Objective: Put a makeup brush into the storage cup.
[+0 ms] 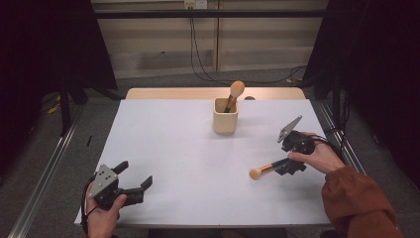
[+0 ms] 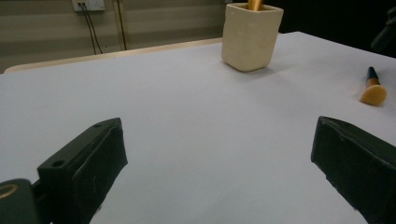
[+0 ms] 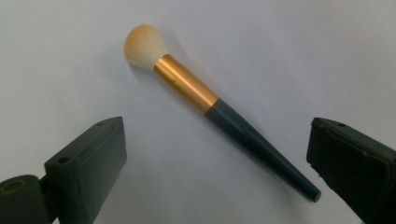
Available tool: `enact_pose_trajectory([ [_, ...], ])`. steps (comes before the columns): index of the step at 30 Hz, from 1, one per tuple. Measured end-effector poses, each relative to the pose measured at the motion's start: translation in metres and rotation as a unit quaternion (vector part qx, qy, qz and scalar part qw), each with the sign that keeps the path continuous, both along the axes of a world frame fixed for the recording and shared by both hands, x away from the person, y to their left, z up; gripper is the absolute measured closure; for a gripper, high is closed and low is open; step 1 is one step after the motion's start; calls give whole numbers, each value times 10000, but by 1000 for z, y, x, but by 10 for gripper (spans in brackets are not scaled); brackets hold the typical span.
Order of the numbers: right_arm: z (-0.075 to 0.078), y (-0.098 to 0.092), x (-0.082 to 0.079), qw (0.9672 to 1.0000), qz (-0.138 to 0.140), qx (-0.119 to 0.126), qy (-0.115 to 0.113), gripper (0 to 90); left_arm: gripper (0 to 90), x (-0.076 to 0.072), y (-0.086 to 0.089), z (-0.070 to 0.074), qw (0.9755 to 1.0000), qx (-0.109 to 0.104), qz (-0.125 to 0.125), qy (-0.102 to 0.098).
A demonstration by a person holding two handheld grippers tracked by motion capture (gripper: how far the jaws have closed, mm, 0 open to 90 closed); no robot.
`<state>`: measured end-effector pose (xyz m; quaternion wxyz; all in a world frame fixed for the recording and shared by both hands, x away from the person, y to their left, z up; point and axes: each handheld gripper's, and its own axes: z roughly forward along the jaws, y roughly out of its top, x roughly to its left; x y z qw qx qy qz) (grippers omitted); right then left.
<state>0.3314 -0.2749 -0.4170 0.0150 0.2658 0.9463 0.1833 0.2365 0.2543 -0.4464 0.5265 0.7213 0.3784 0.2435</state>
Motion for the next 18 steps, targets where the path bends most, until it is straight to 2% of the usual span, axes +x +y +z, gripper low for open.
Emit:
enact_pose_trajectory([
  [7, -12, 12, 4, 9993, 297, -196, 131, 48, 32, 0, 1, 0, 10000, 8, 17, -4],
  [12, -20, 22, 6, 9983, 478, -307, 110, 50, 32, 0, 1, 0, 10000, 14, 11, -10],
  [17, -25, 27, 9, 9976, 526, -426, 119, 85, 32, 0, 1, 0, 10000, 22, 12, -16],
  [18, -26, 27, 10, 9971, 578, -472, 128, 122, 32, 0, 1, 0, 10000, 22, 18, -27],
])
